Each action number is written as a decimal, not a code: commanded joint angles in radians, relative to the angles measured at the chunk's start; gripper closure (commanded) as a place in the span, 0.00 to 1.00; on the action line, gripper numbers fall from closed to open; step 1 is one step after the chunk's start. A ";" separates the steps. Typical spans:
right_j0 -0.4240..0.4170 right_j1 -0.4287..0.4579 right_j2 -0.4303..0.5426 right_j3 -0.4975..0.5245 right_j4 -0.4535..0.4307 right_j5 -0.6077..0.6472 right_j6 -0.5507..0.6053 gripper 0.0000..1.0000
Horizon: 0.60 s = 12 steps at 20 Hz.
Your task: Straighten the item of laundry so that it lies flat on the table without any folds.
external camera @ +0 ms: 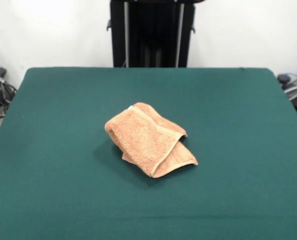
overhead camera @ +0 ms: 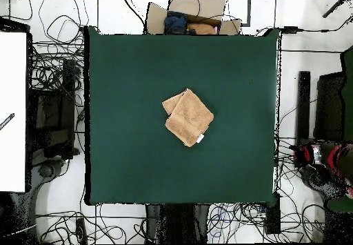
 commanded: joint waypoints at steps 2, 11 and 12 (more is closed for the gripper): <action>0.029 0.010 0.043 0.111 -0.031 -0.006 0.147 0.00; 0.033 0.007 0.043 0.121 -0.025 -0.012 0.154 0.00; 0.034 0.006 0.043 0.128 -0.023 -0.018 0.157 0.00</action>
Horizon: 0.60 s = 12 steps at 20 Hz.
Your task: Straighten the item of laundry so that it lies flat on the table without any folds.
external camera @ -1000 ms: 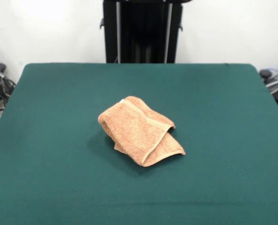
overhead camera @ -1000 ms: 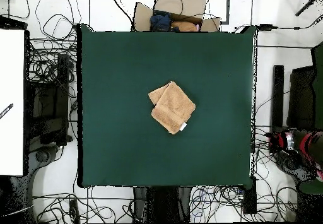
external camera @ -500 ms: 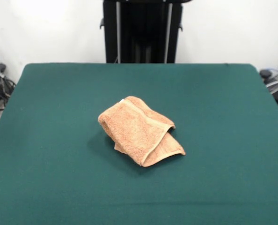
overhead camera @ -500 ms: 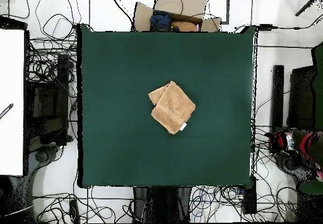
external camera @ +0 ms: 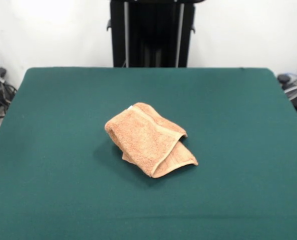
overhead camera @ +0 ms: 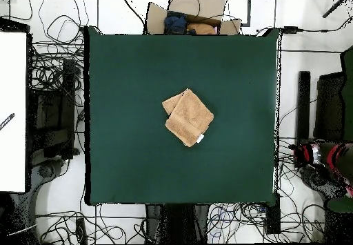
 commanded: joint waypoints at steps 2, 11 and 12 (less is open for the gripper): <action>0.032 -0.001 0.044 0.146 -0.019 -0.035 0.163 0.00; 0.075 -0.062 0.022 0.239 -0.005 -0.087 0.219 0.00; 0.084 -0.073 0.016 0.251 -0.004 -0.091 0.230 0.00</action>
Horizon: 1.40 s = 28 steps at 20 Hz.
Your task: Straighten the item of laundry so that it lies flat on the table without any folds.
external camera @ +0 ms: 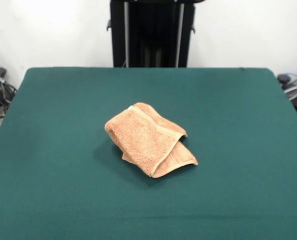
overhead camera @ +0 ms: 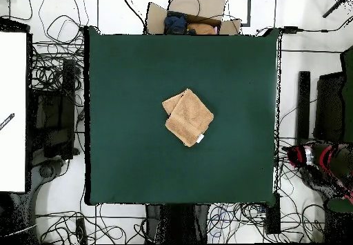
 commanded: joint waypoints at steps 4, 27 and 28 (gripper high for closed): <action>0.108 -0.089 -0.007 0.232 -0.001 -0.085 0.265 0.00; 0.402 -0.201 -0.132 0.384 0.081 -0.143 0.500 0.00; 0.423 -0.205 -0.140 0.386 0.085 -0.142 0.517 0.00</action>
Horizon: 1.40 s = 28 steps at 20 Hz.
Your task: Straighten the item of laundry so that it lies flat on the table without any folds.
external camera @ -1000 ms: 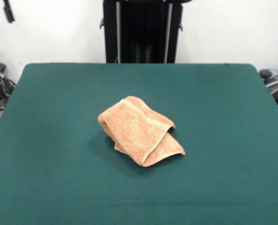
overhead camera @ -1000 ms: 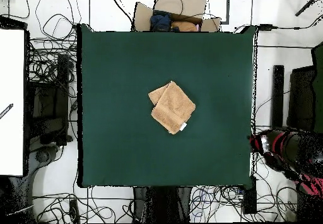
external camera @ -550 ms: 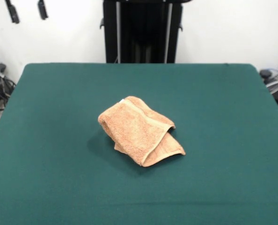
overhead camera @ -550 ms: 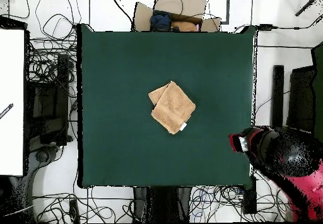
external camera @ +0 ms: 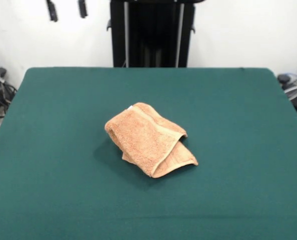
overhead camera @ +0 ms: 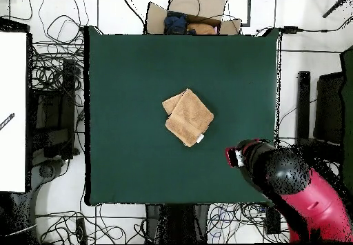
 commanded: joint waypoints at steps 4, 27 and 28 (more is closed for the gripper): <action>0.194 -0.051 -0.087 0.140 0.060 -0.051 0.521 0.00; 0.432 -0.091 -0.091 0.115 0.050 0.066 0.768 0.00; 0.433 -0.090 -0.090 0.114 0.050 0.067 0.771 0.00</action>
